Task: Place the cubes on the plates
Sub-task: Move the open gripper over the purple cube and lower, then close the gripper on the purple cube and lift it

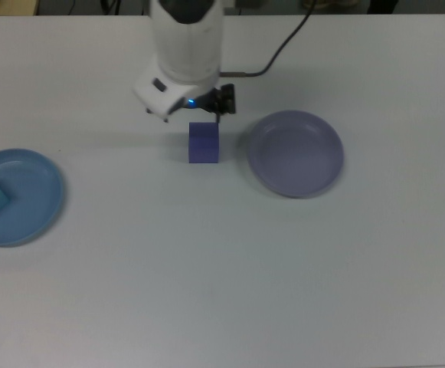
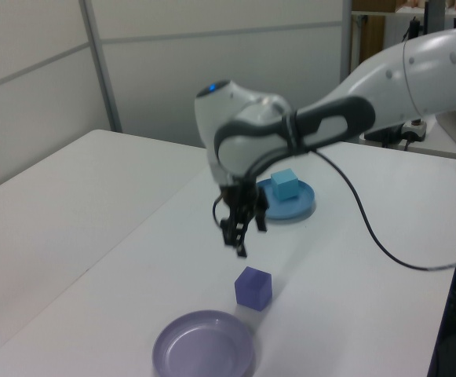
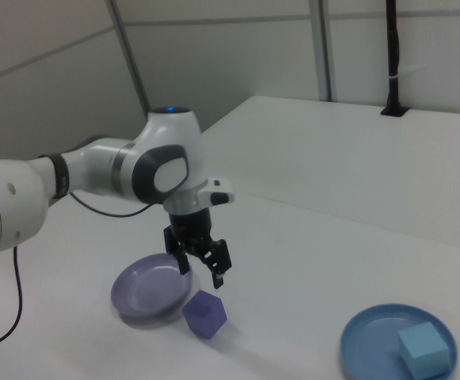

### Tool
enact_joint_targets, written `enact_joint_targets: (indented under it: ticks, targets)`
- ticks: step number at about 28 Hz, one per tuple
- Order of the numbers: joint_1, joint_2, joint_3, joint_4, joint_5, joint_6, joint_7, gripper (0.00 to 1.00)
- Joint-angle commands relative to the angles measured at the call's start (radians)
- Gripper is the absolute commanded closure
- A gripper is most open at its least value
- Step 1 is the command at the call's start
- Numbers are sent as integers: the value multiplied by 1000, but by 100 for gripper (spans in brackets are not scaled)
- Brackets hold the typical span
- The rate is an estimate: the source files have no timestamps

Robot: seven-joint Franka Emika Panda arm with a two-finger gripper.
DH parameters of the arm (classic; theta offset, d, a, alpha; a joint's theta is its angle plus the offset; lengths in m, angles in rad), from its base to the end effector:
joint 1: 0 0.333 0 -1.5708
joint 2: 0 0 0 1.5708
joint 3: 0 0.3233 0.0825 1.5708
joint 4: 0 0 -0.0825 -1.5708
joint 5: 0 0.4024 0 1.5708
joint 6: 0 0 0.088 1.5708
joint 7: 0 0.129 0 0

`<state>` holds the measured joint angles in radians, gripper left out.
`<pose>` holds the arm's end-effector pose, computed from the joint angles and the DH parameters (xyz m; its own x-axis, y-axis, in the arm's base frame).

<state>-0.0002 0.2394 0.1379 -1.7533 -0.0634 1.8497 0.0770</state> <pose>0.6219 0.0752 0.3991 0.9874 0.0775 -0.1378 0.0832 -0.9959 0.0360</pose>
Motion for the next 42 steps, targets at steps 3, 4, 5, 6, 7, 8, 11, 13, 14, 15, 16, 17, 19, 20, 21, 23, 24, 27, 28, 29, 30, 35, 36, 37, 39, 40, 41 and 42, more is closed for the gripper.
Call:
enact_joint_targets:
  ticks: [3, 4, 5, 6, 7, 8, 11, 13, 14, 15, 16, 17, 19, 20, 21, 23, 24, 27, 28, 29, 30, 35, 36, 37, 39, 40, 41, 42]
  targets:
    - [40, -45, -15, -153, -29, 158, 15, 0]
    - [42, -40, -15, -153, -29, 164, 15, 0]
    - [42, -31, -15, -153, -29, 169, 15, 0]
    - [42, -2, -15, -146, -30, 177, 24, 0]
    - [42, 7, -15, -143, -30, 181, 39, 0]
    - [42, 12, -15, -141, -33, 187, 58, 0]
    - [42, 15, -15, -141, -79, 192, 122, 0]
    - [42, 18, -15, -144, -91, 192, 144, 0]
    - [42, 21, -15, -144, -96, 194, 147, 0]
    - [45, 34, -14, -143, -108, 197, 150, 0]
    - [49, 43, -14, -143, -114, 197, 150, 0]
    - [55, 47, -14, -141, -119, 195, 152, 0]
    - [66, 52, -15, -143, -124, 195, 155, 0]
    - [68, 52, -15, -144, -125, 195, 155, 0]
    - [68, 54, -14, -144, -125, 195, 155, 0]
    - [68, 54, -15, -144, -125, 197, 155, 2]
    - [68, 54, -15, -143, -125, 197, 155, 22]
    - [60, 55, -15, -140, -124, 209, 155, 49]
    - [60, 55, -15, -140, -124, 218, 155, 57]
    - [60, 55, -15, -141, -122, 223, 155, 63]
    - [59, 55, -15, -141, -122, 224, 155, 73]
    - [59, 52, -15, -140, -122, 221, 155, 100]
    - [59, 47, -15, -140, -122, 215, 155, 100]
    - [59, 40, -15, -138, -121, 209, 156, 100]
    - [59, 0, -15, -134, -115, 177, 156, 100]
    - [59, -12, -15, -126, -111, 155, 156, 100]
    - [60, -18, -15, -115, -108, 135, 156, 100]
    - [65, -22, -14, -101, -107, 119, 156, 99]
